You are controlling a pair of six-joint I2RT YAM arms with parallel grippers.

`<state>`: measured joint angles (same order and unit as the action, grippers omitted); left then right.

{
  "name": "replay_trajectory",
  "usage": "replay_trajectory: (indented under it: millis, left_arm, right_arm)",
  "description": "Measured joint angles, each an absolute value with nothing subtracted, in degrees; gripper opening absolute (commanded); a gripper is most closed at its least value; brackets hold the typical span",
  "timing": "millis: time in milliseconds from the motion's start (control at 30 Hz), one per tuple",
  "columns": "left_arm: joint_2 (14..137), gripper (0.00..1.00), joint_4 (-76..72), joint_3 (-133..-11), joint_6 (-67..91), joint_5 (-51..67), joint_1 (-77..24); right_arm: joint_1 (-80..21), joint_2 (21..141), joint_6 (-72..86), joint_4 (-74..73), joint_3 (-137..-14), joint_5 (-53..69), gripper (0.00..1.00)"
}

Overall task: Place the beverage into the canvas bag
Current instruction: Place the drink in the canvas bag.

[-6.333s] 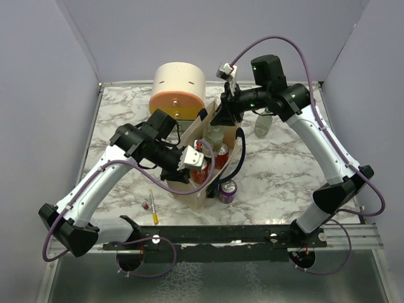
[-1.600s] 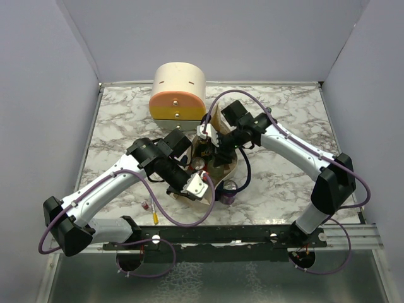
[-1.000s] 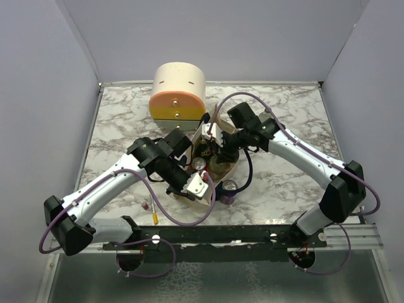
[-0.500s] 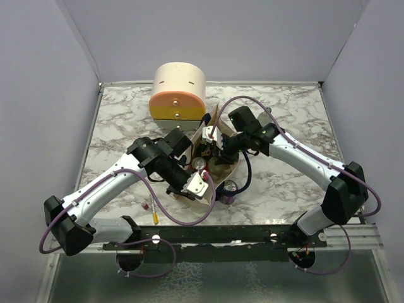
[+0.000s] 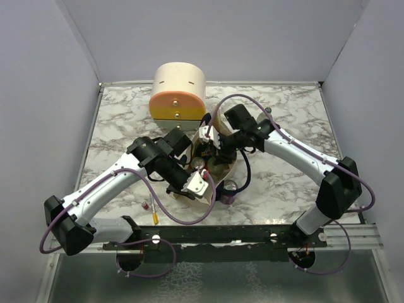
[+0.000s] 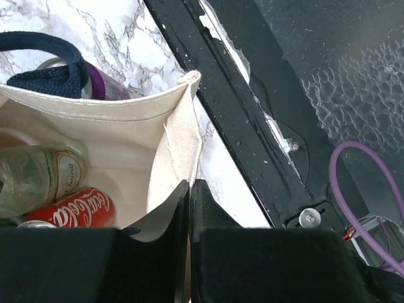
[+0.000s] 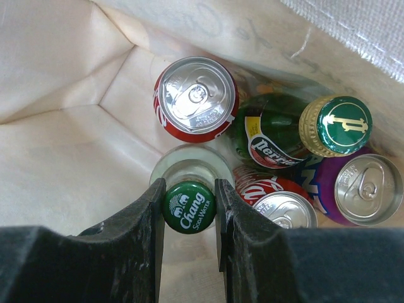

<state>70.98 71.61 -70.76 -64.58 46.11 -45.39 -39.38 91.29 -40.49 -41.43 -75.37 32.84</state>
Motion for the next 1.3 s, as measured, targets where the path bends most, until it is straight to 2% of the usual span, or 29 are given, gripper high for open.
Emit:
replay_trajectory:
  millis: [267, 333, 433, 733, 1067, 1300]
  left_arm:
    - [71.5, 0.0, 72.5, -71.8, -64.0, 45.9, -44.7]
    - [71.5, 0.0, 72.9, -72.0, -64.0, 45.6, -44.6]
    - [71.5, 0.0, 73.6, -72.2, -63.9, 45.2, -44.4]
    - [71.4, 0.0, 74.1, -72.3, -63.9, 44.3, -44.3]
    - [71.1, 0.0, 73.8, -72.3, -63.8, 44.0, -44.3]
    - [71.1, 0.0, 73.8, -72.3, -63.5, 43.9, -44.2]
  right_arm:
    - [-39.4, 94.1, -42.0, -48.5, -81.3, 31.9, 0.36]
    - [-39.4, 94.6, -42.0, -50.0, -82.5, 31.5, 0.44]
    - [-39.4, 95.2, -41.8, -52.2, -84.2, 31.1, 0.48]
    - [-39.4, 98.3, -39.5, -53.5, -88.0, 31.1, 0.53]
    - [-39.4, 99.0, -35.3, -53.4, -90.3, 31.2, 0.69]
    - [-39.4, 101.4, -32.7, -52.2, -92.8, 31.5, 0.66]
